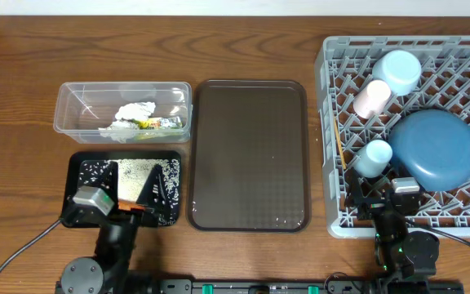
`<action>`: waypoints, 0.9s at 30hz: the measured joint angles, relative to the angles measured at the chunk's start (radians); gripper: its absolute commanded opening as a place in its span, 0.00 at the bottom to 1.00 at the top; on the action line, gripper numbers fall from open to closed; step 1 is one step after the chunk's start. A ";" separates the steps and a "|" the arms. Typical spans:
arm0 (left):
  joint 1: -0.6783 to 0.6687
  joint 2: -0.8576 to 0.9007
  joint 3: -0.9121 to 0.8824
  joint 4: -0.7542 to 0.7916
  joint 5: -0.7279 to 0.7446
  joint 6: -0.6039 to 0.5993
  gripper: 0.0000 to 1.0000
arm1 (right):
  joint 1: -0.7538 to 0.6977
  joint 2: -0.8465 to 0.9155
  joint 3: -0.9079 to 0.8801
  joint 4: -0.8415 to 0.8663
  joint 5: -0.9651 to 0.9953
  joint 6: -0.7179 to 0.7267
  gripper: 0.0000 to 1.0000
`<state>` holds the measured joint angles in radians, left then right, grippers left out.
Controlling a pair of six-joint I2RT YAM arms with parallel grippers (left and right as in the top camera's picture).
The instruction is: Sort waste into correct bins and load items into the dishwasher rack
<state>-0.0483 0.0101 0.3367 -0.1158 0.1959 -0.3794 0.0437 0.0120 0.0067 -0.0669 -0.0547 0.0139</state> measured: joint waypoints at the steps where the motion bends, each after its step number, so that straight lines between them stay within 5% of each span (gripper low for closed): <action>1: 0.000 0.000 -0.020 0.061 0.000 -0.009 0.98 | 0.000 0.000 0.000 0.000 0.000 0.000 0.99; 9: 0.000 0.000 -0.121 0.242 0.000 -0.037 0.98 | 0.000 0.000 0.000 0.000 0.000 0.000 0.99; 27: 0.000 0.000 -0.284 0.285 0.000 -0.043 0.98 | 0.000 0.000 0.000 0.000 0.000 0.000 0.99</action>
<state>-0.0483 0.0101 0.0528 0.1688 0.1955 -0.4225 0.0437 0.0120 0.0067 -0.0669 -0.0547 0.0139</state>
